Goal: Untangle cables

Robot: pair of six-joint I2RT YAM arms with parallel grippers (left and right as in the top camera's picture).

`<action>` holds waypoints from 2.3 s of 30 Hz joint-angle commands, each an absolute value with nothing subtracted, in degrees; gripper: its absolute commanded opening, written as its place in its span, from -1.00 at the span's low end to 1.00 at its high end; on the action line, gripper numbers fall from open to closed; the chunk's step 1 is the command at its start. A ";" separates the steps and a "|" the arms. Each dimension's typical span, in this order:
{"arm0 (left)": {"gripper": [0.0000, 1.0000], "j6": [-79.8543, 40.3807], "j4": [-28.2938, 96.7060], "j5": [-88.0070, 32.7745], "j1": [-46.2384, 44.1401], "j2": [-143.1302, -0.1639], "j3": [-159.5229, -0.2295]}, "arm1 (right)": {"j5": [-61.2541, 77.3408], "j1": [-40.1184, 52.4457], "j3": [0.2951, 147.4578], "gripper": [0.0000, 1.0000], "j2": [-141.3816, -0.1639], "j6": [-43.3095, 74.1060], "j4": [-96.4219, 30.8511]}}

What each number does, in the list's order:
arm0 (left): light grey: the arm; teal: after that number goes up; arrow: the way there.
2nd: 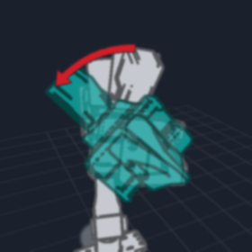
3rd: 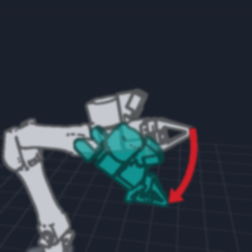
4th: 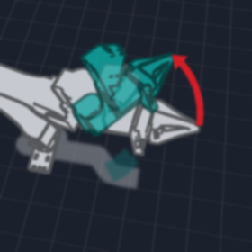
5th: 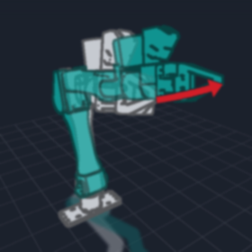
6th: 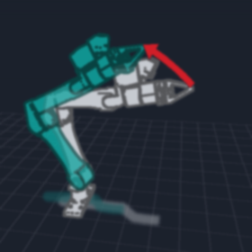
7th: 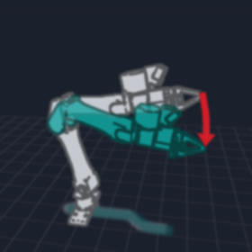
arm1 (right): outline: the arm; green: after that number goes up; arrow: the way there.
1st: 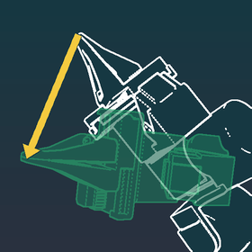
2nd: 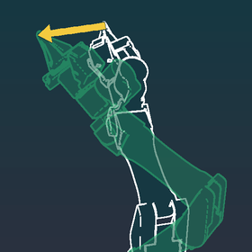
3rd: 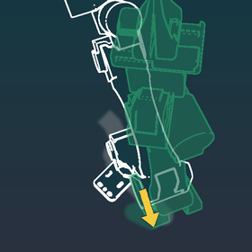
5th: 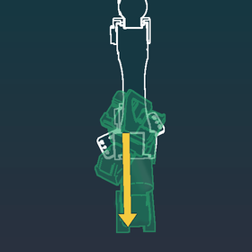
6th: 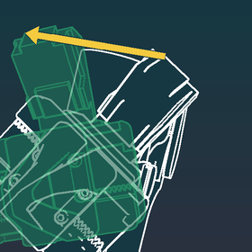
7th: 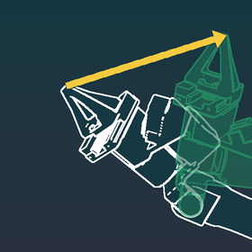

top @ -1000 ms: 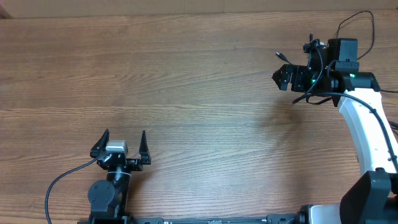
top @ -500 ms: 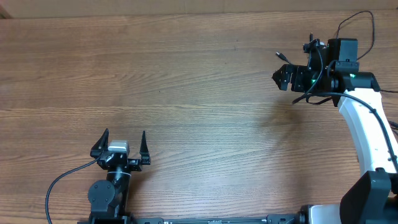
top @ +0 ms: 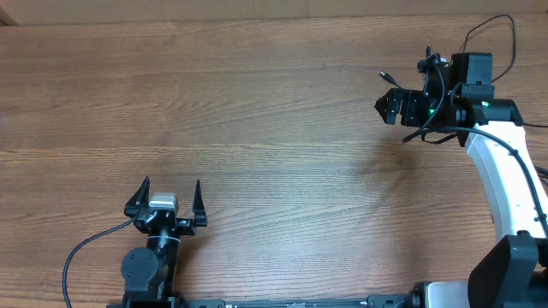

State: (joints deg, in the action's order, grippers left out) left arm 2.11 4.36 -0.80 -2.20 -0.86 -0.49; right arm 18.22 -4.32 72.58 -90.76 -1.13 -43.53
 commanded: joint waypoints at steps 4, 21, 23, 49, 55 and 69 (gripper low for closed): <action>0.99 3.46 4.40 -0.03 -1.85 -0.21 -0.27 | 18.52 -4.23 72.34 1.00 -90.67 -1.37 -43.35; 0.99 3.46 4.40 -0.03 -1.85 -0.21 -0.27 | 13.13 -4.23 72.34 1.00 -90.67 -1.39 -43.38; 0.99 3.46 4.40 -0.03 -1.85 -0.21 -0.27 | 12.71 -4.23 72.34 1.00 -90.67 -1.39 -43.38; 0.98 3.46 4.40 -0.03 -1.85 -0.21 -0.27 | 12.45 0.23 72.31 1.00 -86.04 -1.61 -42.78; 0.99 3.46 4.40 -0.03 -1.85 -0.21 -0.27 | 12.47 0.69 68.90 1.00 -79.77 -1.58 -39.72; 0.99 3.46 4.40 -0.03 -1.85 -0.21 -0.27 | 13.17 0.69 32.82 1.00 -55.07 -1.56 -6.48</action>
State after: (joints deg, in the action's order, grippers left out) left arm 2.13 4.38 -0.62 -2.20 -0.86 -0.49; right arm 13.10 0.78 36.25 -59.72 -1.48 -9.08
